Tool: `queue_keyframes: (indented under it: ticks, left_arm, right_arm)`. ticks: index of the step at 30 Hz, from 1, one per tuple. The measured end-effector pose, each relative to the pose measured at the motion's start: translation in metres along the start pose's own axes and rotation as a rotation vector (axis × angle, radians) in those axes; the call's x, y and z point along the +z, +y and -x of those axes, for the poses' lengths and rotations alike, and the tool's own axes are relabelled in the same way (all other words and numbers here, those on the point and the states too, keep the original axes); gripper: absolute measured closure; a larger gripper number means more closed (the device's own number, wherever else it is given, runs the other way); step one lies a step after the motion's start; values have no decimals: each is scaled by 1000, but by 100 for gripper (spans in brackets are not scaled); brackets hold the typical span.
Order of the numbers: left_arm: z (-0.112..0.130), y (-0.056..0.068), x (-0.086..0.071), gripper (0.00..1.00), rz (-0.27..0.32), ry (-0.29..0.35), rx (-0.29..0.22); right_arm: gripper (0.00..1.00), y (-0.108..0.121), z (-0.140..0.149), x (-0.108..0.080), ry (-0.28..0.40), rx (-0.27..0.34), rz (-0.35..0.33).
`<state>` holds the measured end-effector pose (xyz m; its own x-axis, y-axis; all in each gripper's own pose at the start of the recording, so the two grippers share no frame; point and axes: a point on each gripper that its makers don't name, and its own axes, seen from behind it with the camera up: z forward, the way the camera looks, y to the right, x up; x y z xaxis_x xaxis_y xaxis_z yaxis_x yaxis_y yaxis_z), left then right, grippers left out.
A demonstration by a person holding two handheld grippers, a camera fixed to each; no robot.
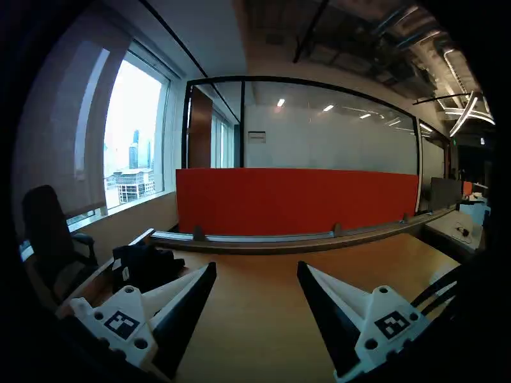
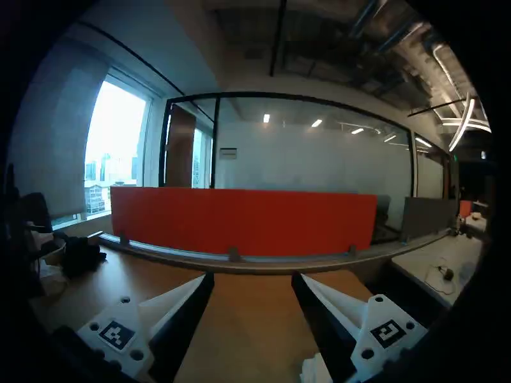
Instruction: Fold towel
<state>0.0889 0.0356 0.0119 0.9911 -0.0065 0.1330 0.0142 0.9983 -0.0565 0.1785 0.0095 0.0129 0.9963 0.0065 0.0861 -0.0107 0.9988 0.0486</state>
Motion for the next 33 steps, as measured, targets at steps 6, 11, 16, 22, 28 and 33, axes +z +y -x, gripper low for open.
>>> queue_keyframes:
  ticks: [6,11,16,22,28,33]
  left_arm:
    - [0,-8,-4,6,-19,22,6]
    - [2,-14,-7,6,-23,42,-7]
    - [8,-18,-7,6,-21,51,-9]
    - [22,-21,-8,6,-21,66,7]
    - [40,-25,-8,6,-28,88,22]
    - [55,-31,-6,6,-41,105,21]
  right_arm:
    - [7,-8,-2,1,-6,-13,0]
    - [7,-15,-4,-1,-9,-23,-3]
    - [7,-21,-5,-3,-13,-29,-4]
    - [6,-27,-6,-5,-12,-23,6]
    - [7,-31,-3,-2,1,16,18]
    - [7,-38,0,2,14,41,20]
